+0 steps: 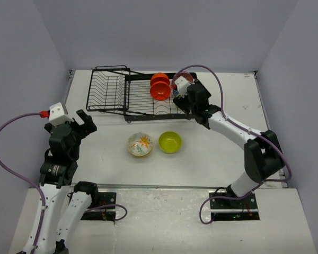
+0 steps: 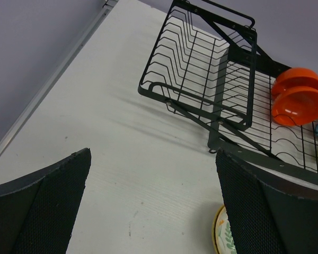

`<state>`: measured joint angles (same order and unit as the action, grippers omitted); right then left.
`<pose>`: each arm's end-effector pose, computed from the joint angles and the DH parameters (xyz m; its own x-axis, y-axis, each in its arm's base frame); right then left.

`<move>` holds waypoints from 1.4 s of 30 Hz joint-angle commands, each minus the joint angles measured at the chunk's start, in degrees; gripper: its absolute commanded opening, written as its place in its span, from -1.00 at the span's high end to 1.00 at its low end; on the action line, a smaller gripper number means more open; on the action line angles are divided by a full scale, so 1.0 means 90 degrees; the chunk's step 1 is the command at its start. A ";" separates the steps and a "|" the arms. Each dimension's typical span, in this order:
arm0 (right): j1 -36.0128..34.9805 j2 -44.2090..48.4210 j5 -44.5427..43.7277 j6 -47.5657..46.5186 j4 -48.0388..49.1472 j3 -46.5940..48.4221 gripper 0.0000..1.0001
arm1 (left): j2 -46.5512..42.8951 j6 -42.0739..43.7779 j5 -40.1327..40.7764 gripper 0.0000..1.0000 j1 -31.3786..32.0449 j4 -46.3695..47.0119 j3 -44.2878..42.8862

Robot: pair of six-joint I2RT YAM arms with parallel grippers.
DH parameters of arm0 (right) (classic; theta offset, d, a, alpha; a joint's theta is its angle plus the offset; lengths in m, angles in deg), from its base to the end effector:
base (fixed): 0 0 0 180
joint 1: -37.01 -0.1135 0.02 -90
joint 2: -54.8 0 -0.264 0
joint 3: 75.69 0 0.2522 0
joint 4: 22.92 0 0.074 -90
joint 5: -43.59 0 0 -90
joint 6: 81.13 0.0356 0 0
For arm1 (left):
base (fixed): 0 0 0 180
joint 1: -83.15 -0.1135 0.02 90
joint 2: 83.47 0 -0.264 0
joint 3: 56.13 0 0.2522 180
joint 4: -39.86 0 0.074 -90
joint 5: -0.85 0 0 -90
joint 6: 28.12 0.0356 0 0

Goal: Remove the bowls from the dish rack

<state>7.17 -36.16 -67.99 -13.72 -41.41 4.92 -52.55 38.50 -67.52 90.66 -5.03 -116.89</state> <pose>0.3243 0.1709 0.2805 -0.3159 -0.5930 -0.7406 -0.3299 0.8005 -0.5003 0.1164 -0.0021 0.3468 -0.1445 -0.3530 -0.9244 -0.3146 0.9021 -0.2954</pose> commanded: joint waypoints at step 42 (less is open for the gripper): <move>0.0435 -0.2218 0.1129 -0.3301 0.4344 -0.0416 0.78 | 0.0041 0.0166 -0.0284 -1.00 0.0074 0.0208 0.0066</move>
<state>12.11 -57.34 -59.36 -45.26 -6.57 1.72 -51.63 38.94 -69.88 91.17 -4.84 -116.35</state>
